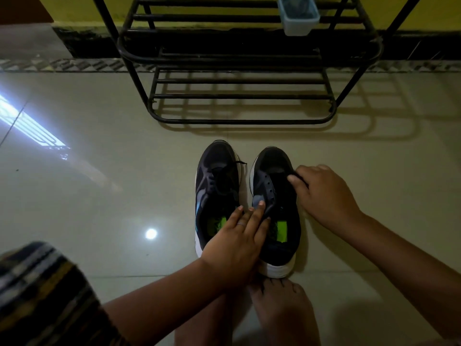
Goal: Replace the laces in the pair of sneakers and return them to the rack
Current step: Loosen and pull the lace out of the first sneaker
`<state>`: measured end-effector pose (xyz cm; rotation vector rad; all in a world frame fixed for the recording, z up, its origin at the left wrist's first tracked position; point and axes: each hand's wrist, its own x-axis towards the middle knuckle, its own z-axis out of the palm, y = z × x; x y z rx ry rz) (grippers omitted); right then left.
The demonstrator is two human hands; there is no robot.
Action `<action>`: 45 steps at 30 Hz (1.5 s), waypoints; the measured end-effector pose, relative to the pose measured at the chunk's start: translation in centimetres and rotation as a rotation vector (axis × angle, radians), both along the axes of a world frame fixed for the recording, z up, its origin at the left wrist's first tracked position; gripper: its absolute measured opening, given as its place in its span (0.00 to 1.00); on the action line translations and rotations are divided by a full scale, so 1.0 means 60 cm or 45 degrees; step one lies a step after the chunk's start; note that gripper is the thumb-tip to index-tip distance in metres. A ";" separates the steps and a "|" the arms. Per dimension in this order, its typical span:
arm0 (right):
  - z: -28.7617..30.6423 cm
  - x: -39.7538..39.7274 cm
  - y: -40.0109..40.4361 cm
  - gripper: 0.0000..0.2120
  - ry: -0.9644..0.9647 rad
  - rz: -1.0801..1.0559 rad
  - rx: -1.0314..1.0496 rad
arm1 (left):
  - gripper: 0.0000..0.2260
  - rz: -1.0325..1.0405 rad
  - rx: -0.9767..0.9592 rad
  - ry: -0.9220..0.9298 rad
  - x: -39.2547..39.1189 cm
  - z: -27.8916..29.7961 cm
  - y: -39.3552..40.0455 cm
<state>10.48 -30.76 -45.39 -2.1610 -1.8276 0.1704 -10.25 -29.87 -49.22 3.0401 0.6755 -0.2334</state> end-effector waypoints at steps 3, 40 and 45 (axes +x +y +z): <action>0.011 0.002 0.003 0.18 0.165 0.017 0.287 | 0.32 0.006 -0.031 -0.014 -0.001 -0.004 0.000; -0.162 0.136 -0.153 0.22 -0.327 -0.111 -0.130 | 0.37 0.029 -0.094 -0.063 0.004 -0.011 -0.003; -0.170 0.122 -0.177 0.20 -0.051 -0.228 -0.027 | 0.39 0.044 -0.123 -0.018 0.002 -0.012 -0.003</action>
